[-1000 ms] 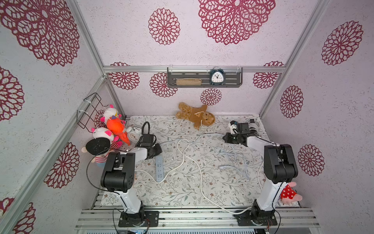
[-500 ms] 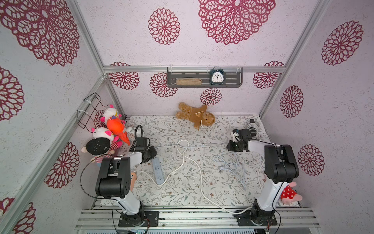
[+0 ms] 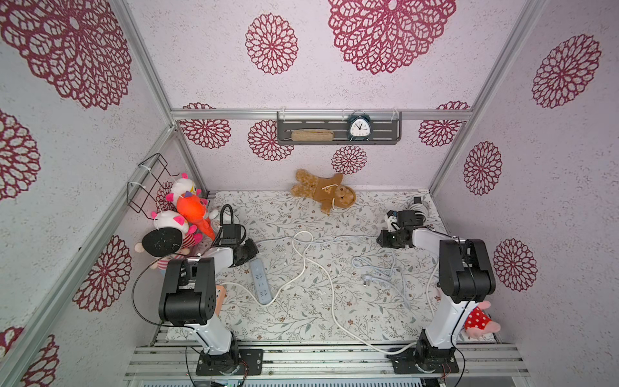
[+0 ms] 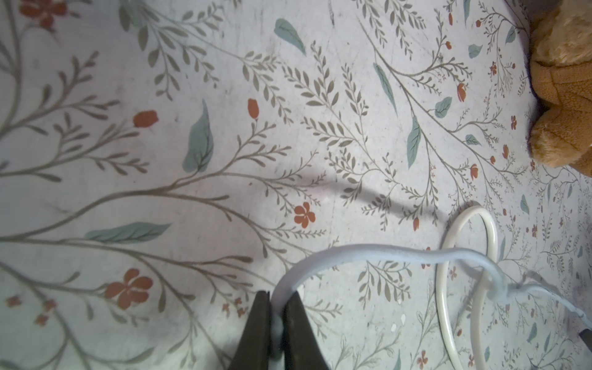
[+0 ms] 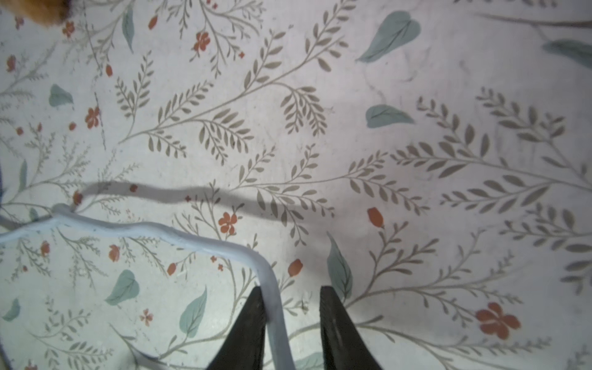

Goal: Unwrap the cord wrapped around the power strip
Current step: Unwrap the power cord at the center of the board.

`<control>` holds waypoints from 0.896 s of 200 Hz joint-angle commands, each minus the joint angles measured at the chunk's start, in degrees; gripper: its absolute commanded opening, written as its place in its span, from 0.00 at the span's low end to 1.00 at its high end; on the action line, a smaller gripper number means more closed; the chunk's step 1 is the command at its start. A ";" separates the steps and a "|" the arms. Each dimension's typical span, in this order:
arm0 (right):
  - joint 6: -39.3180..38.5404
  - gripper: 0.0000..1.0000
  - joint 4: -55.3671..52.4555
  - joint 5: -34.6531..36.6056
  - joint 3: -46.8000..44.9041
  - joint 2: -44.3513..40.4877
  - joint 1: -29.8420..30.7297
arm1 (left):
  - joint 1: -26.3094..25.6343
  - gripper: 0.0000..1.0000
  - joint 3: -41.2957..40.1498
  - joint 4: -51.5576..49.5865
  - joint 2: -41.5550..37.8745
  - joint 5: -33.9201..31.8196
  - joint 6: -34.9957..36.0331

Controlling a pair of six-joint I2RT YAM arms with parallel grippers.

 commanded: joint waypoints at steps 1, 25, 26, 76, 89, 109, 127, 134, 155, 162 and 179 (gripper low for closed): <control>-0.45 0.40 -2.45 4.35 2.18 -1.63 -1.41 | -0.79 0.29 2.53 -1.84 1.33 -6.20 -0.33; -0.74 0.45 -4.37 4.41 2.66 -3.82 -1.45 | -1.42 0.45 2.91 -2.06 1.82 -6.17 -0.31; -0.76 0.45 -4.45 4.46 2.63 -3.91 -1.47 | -1.45 0.45 2.91 -1.99 1.78 -6.16 -0.27; -2.26 0.54 -8.92 5.82 3.74 -7.83 -1.49 | -2.44 0.64 4.01 -3.96 0.58 -7.08 1.28; -2.23 0.55 -9.36 6.09 3.57 -9.12 -1.53 | -2.69 0.67 4.35 -4.53 -0.38 -7.47 1.80; -1.94 0.60 -10.45 9.75 4.60 -10.92 -2.43 | -3.52 0.71 5.76 -6.78 -2.50 -8.62 3.17; -0.78 0.66 -12.69 15.09 8.59 -10.81 -3.99 | -4.79 0.75 7.98 -9.65 -4.13 -10.18 4.69; -0.48 0.69 -12.70 17.89 10.02 -10.64 -4.31 | -5.56 0.77 9.04 -10.94 -4.63 -11.02 5.42; -0.53 0.79 -12.28 22.26 14.13 -8.81 -5.96 | -8.31 0.85 11.74 -14.21 -5.89 -14.23 7.68; -0.67 0.83 -12.26 23.00 15.62 -7.65 -6.97 | -9.40 0.87 12.44 -14.80 -6.15 -15.06 8.27; -1.60 0.88 -13.27 22.18 20.23 -3.62 -9.67 | -11.96 0.90 13.53 -15.19 -6.30 -15.12 9.00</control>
